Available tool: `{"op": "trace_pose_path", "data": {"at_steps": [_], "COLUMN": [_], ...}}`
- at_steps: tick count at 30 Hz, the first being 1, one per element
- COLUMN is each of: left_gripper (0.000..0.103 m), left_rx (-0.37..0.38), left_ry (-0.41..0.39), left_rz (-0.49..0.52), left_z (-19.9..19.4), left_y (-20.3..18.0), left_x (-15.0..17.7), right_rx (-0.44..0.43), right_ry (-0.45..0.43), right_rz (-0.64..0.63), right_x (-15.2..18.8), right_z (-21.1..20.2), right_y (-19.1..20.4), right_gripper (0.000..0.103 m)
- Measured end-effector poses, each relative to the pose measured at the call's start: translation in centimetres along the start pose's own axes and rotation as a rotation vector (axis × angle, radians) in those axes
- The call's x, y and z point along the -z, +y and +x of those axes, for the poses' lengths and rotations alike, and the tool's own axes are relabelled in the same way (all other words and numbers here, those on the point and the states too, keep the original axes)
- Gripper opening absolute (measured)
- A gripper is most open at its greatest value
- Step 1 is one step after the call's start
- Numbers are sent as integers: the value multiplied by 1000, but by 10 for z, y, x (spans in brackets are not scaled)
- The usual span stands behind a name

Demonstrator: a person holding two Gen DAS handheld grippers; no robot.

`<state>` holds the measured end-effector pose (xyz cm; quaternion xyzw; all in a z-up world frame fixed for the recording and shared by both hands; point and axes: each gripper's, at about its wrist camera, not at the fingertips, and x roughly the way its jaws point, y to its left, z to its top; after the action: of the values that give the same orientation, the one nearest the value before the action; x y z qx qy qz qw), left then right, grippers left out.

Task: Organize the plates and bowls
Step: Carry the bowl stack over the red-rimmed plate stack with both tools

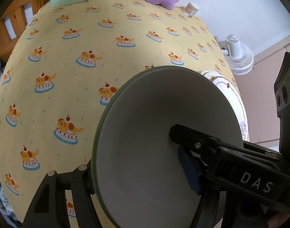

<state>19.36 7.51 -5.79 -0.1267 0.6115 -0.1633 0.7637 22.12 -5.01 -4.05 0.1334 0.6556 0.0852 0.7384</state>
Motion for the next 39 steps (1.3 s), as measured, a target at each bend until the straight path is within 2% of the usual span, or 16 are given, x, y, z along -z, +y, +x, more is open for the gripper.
{"op": "trace_pose_path", "data": {"at_steps": [7, 16, 27, 39], "left_gripper": [70, 70, 70, 70], "left_rx": [14, -15, -39, -43], "left_ry": [-11, -54, -109, -126], "left_rz": [45, 71, 9, 0], "left_z": [-17, -30, -30, -13], "left_y": [-7, -33, -80, -132], "left_x": [1, -3, -8, -14], "right_rx": [11, -20, -41, -46], "right_ry": [-44, -91, -89, -94], "right_rz": [29, 24, -67, -85], "right_x": [11, 10, -6, -18], "right_z": [-19, -44, -77, -102], "right_y": [6, -1, -30, -81], "right_gripper": [43, 43, 43, 43]}}
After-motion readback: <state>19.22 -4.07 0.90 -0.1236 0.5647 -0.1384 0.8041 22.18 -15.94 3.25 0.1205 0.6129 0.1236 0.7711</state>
